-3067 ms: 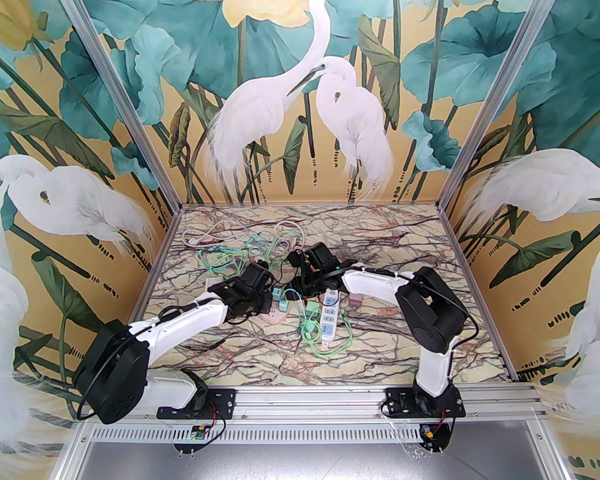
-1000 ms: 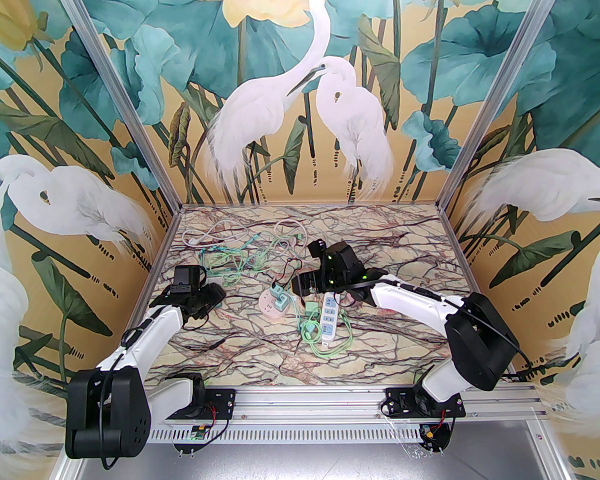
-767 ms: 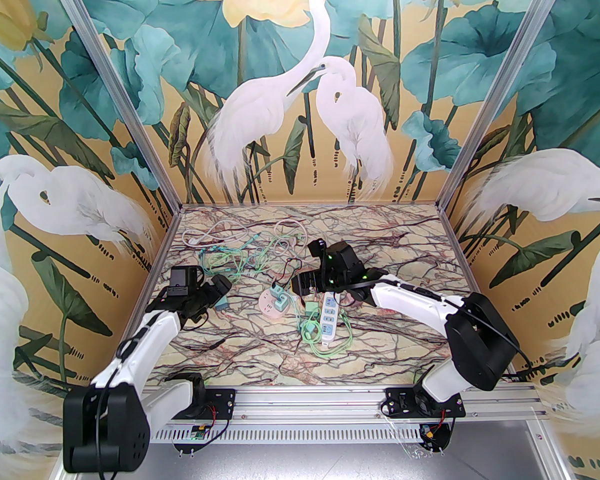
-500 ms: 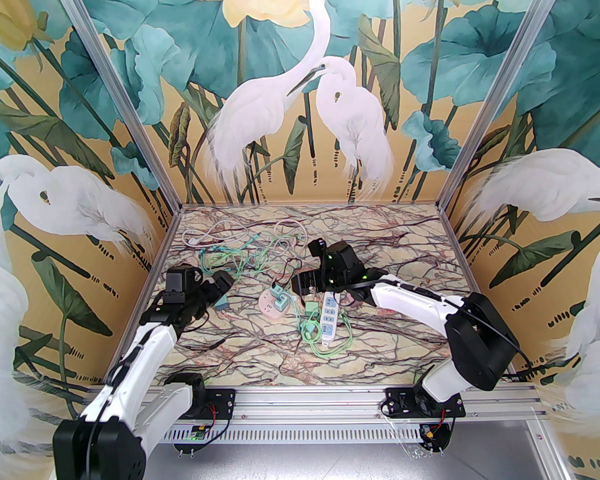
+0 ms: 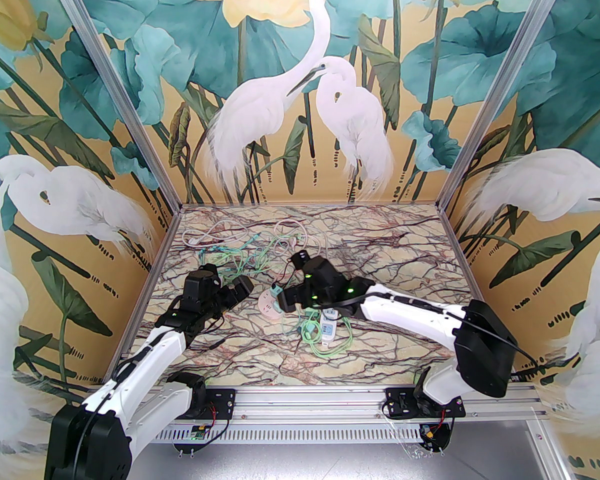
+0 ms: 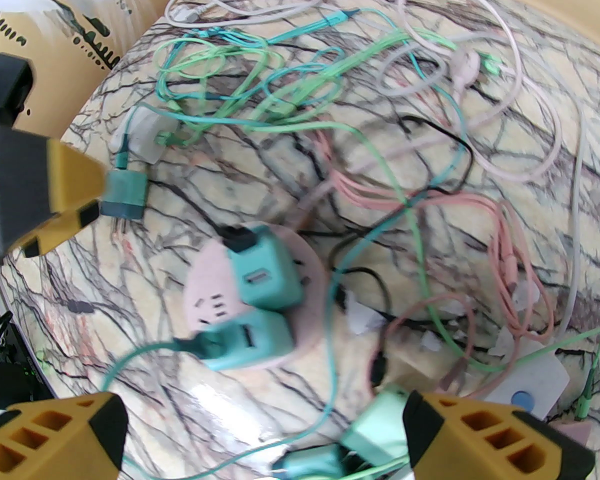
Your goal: Pull the plug off the socket
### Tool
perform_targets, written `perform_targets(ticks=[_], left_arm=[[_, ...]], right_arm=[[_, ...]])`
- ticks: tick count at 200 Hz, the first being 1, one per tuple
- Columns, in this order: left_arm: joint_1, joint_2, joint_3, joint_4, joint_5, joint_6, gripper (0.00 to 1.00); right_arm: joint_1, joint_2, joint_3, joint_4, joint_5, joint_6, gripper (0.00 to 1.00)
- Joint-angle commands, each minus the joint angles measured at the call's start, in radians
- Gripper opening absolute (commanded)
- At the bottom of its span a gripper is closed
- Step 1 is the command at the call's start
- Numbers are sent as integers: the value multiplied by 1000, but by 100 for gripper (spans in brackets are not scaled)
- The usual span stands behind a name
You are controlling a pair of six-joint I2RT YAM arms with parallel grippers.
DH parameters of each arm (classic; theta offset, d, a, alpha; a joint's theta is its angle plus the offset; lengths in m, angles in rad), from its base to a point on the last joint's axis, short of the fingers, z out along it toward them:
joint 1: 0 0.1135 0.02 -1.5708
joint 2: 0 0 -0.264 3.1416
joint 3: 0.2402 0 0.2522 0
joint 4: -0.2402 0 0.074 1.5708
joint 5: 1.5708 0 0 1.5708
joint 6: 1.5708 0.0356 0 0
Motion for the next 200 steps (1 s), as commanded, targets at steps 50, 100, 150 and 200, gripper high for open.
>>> perform_targets(ticks=[50, 100, 150, 200], left_arm=[[-5, 86, -9, 103, -69, 79, 100], [-5, 64, -17, 129, -135, 103, 99], [-5, -2, -63, 182, -154, 110, 100], [-5, -50, -76, 182, -125, 95, 100]], right_arm=[[76, 103, 189, -179, 218, 170, 91], [91, 256, 286, -236, 194, 331, 78], [91, 361, 360, -306, 187, 433, 68], [98, 438, 423, -355, 175, 482, 64]])
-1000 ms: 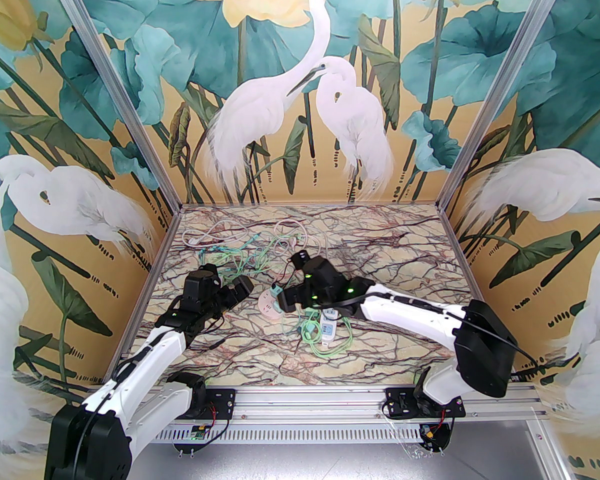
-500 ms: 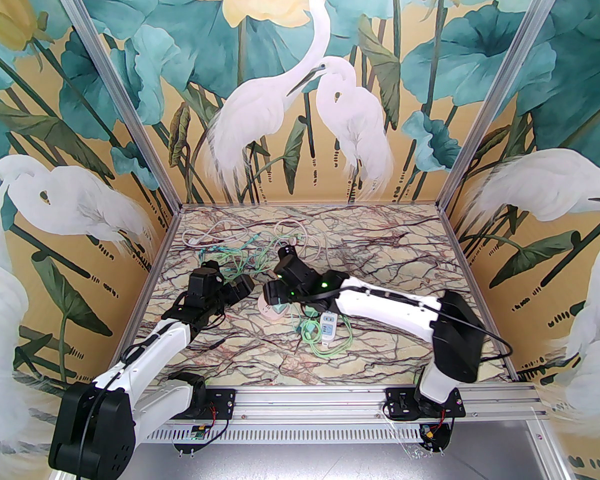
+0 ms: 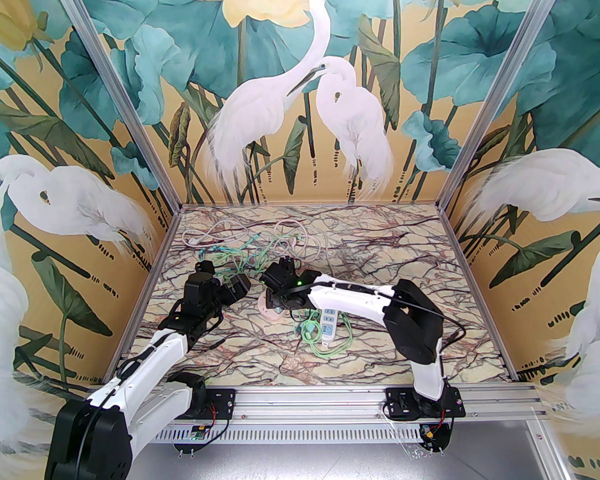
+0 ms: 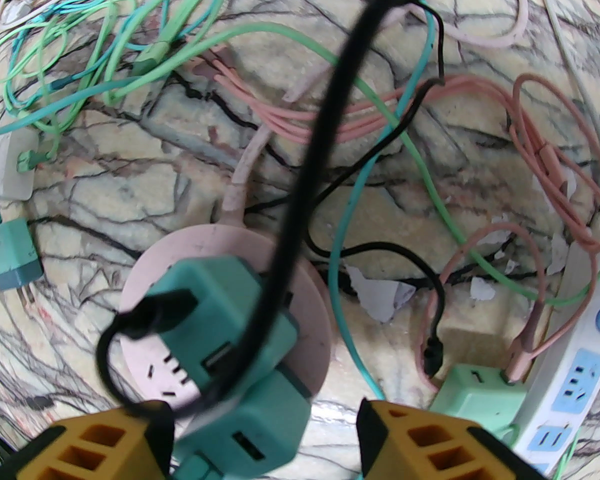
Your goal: Pull the plug off the socket
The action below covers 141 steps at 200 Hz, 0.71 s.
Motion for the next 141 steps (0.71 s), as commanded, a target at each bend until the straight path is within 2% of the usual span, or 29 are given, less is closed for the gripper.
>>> perform_targets(ticks=[1, 16, 39, 58, 74, 90, 106, 141], left_arm=[[-5, -33, -9, 20, 4, 9, 100], [-5, -46, -15, 20, 7, 7, 100], [-4, -58, -19, 17, 3, 7, 100], [-5, -60, -21, 15, -1, 8, 100], [-5, -58, -21, 18, 0, 10, 100], [-5, -51, -23, 21, -1, 10, 99], [-5, -44, -22, 26, 4, 11, 99], [-5, -43, -25, 31, 5, 12, 100]], right_arm=[[10, 37, 47, -44, -5, 45, 64], [11, 57, 73, -66, -9, 43, 57], [13, 63, 87, -95, -11, 31, 56], [12, 48, 75, -113, -3, -1, 46], [8, 36, 70, -152, 27, -34, 43], [-2, 26, 68, -185, 37, -64, 45], [-6, 15, 75, -212, 49, -77, 55], [-16, 20, 109, -251, 76, -136, 55]])
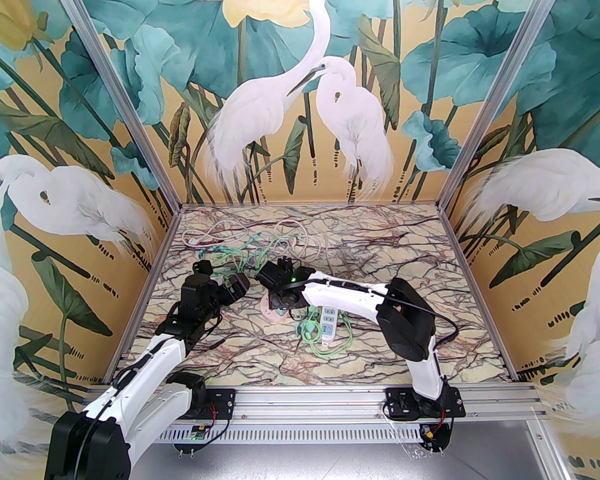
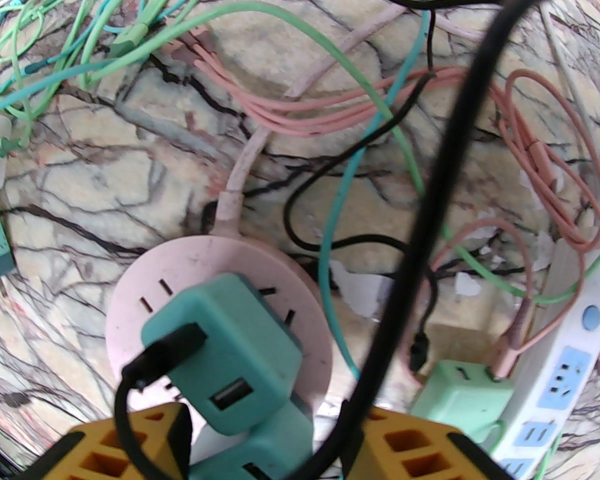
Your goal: Pull the plug off the socket
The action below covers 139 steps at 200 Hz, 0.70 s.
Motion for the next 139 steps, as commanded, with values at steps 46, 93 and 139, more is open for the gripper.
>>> perform_targets(ticks=[46, 93, 139], left_arm=[[-5, 5, -18, 28, 11, 12, 100], [-5, 4, -20, 27, 16, 8, 100], [-5, 4, -24, 34, 25, 1, 100]], right_arm=[[-4, -51, 96, -171, 75, -132, 66], [31, -68, 128, -202, 131, 28, 67], [45, -62, 119, -240, 141, 250, 66]])
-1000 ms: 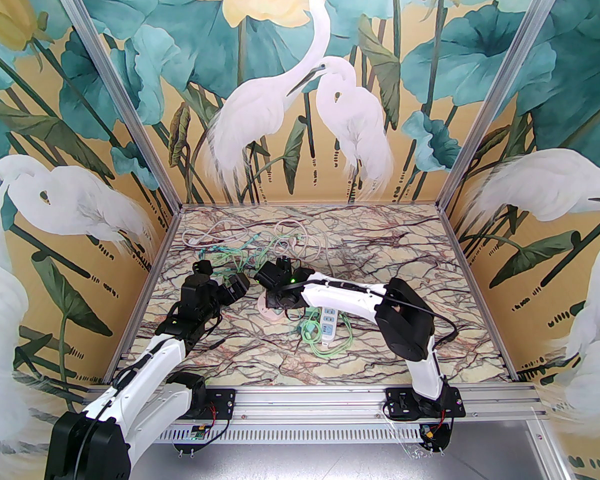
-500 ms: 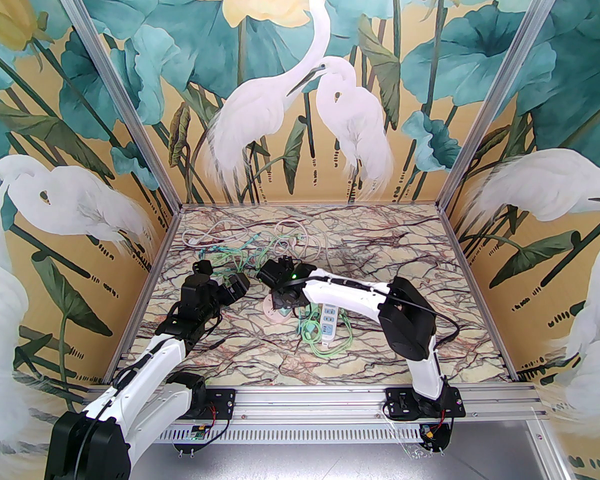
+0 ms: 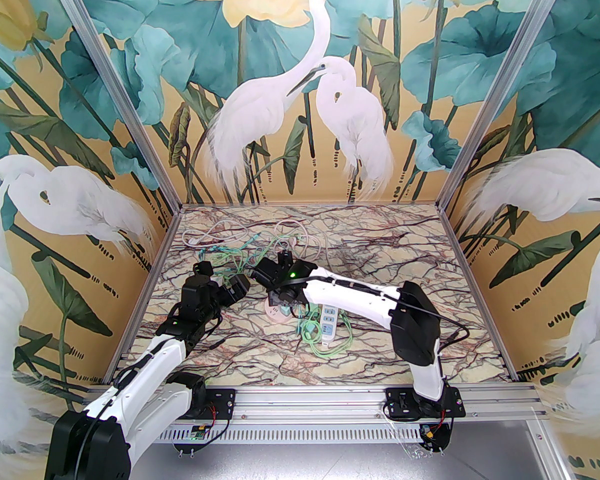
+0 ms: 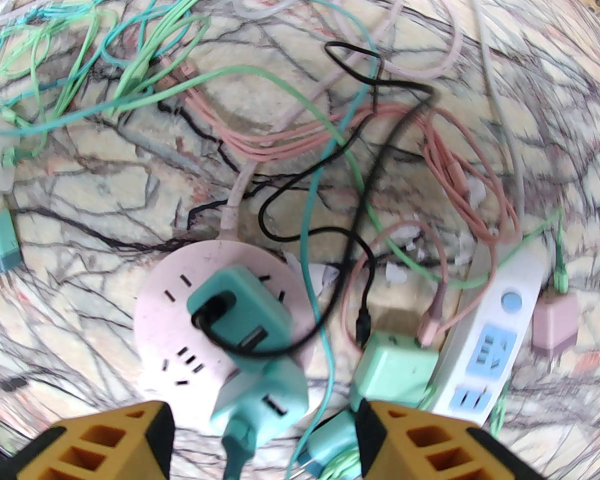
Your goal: Pull the plug off the socket
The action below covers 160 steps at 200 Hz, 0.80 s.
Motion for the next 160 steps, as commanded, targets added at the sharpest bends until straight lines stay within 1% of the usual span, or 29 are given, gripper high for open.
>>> perform_targets(ticks=[1, 40, 55, 66, 97, 126, 148, 160], left_arm=[[-5, 3, -12, 24, 22, -1, 100], [-5, -4, -18, 25, 26, -5, 100], [-5, -7, -19, 26, 29, -8, 100], [-5, -9, -22, 27, 30, -8, 100], [-5, -14, -21, 27, 32, -10, 100], [-5, -18, -22, 27, 34, -10, 100], [-5, -19, -23, 27, 35, -11, 100], [-5, -19, -24, 28, 35, -11, 100]], right_arm=[[3, -14, 3, -44, 31, 162, 66], [3, 6, 1, -44, 2, 264, 65], [-3, 17, 2, -45, -15, 286, 61], [-7, 26, -1, -41, -35, 304, 60], [-13, 53, -6, -13, -90, 323, 58], [-26, 82, -10, -15, -106, 330, 58], [-40, 92, -29, 12, -127, 333, 56], [-46, 96, -38, 25, -134, 330, 53]])
